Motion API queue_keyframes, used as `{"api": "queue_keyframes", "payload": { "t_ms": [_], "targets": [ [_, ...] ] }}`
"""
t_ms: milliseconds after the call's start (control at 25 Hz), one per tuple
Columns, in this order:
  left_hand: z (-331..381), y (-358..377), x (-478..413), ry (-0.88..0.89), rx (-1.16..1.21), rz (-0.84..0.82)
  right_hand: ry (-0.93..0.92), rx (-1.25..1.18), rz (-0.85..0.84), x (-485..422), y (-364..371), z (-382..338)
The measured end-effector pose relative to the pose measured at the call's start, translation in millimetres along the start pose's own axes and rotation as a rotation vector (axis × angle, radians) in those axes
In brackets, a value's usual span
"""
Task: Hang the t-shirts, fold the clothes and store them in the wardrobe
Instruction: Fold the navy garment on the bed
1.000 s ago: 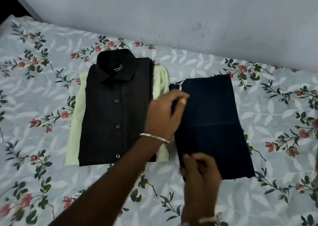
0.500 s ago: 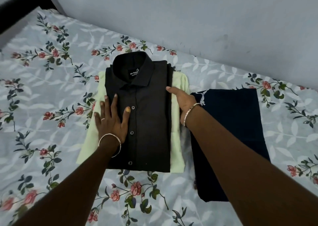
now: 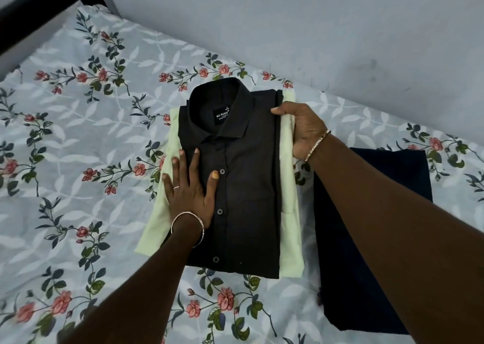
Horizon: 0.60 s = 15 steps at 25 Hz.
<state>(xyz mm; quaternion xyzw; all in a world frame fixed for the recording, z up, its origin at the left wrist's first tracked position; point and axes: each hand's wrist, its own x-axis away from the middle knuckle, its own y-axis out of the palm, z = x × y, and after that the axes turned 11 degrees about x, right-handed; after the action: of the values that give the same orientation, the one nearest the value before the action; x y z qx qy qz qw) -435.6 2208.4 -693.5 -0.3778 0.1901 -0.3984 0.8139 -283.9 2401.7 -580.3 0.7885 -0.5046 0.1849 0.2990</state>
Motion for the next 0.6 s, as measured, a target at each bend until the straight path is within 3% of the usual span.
{"api": "queue_keyframes", "payload": {
  "t_ms": [280,600],
  "targets": [
    [-3,3,2,0.024,-0.008,0.032,-0.083,-0.091,-0.217,-10,-6,-9],
    [-3,5,3,0.024,-0.017,0.04,-0.137,-0.158,-0.289,-20,5,-19]
  ]
}}
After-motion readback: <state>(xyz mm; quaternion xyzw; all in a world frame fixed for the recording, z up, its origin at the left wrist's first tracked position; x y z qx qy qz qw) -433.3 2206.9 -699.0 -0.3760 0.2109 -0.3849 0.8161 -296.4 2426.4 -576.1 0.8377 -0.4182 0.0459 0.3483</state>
